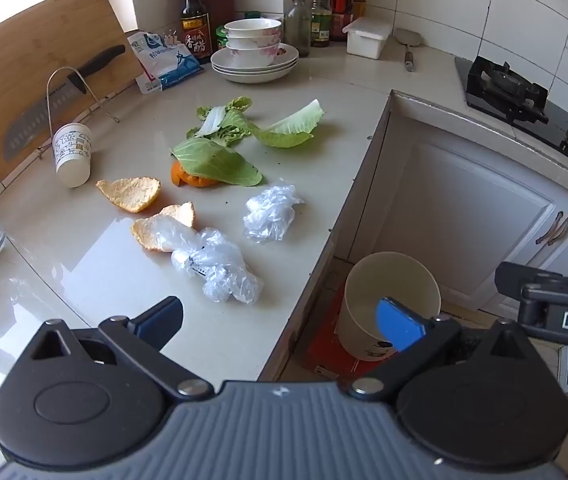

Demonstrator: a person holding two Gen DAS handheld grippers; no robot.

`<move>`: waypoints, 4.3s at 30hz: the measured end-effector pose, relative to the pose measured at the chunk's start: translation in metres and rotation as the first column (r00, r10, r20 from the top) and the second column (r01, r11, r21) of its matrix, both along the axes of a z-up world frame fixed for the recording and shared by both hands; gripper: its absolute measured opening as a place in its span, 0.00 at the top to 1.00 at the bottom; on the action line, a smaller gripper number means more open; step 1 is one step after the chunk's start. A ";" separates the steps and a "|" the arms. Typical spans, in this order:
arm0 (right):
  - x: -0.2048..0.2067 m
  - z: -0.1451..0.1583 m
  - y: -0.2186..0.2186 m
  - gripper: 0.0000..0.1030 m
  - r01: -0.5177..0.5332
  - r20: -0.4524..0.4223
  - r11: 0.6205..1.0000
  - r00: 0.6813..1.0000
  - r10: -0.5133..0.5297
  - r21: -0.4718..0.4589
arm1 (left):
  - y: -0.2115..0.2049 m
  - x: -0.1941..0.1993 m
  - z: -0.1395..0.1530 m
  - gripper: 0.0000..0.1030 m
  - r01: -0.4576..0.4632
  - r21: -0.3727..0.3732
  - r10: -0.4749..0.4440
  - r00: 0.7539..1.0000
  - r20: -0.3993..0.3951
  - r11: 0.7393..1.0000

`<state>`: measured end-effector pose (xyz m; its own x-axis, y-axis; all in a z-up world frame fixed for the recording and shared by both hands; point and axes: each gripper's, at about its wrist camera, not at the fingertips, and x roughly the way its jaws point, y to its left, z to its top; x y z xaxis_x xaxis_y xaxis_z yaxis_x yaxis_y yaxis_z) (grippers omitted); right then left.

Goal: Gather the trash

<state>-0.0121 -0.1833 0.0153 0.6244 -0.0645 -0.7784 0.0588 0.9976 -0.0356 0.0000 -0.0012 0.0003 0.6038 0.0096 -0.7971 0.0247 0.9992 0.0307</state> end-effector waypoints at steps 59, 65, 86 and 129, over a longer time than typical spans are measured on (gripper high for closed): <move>-0.005 0.005 0.003 0.00 -0.005 0.006 1.000 1.000 0.005 -0.006 | 0.007 0.002 0.003 0.01 -0.002 -0.023 0.002 1.000 -0.003 1.000; -0.005 0.005 0.003 0.00 -0.006 0.009 1.000 1.000 0.006 -0.006 | 0.007 0.001 0.002 0.01 -0.002 -0.025 0.002 1.000 -0.002 1.000; -0.007 0.007 0.000 0.00 -0.009 0.015 1.000 1.000 0.009 -0.004 | 0.008 -0.002 0.005 0.01 -0.005 -0.025 0.005 1.000 0.001 1.000; 0.017 0.015 -0.041 0.00 -0.379 0.218 0.925 0.904 0.369 0.005 | -0.006 -0.013 0.014 0.01 -0.185 0.004 0.183 0.976 0.117 0.983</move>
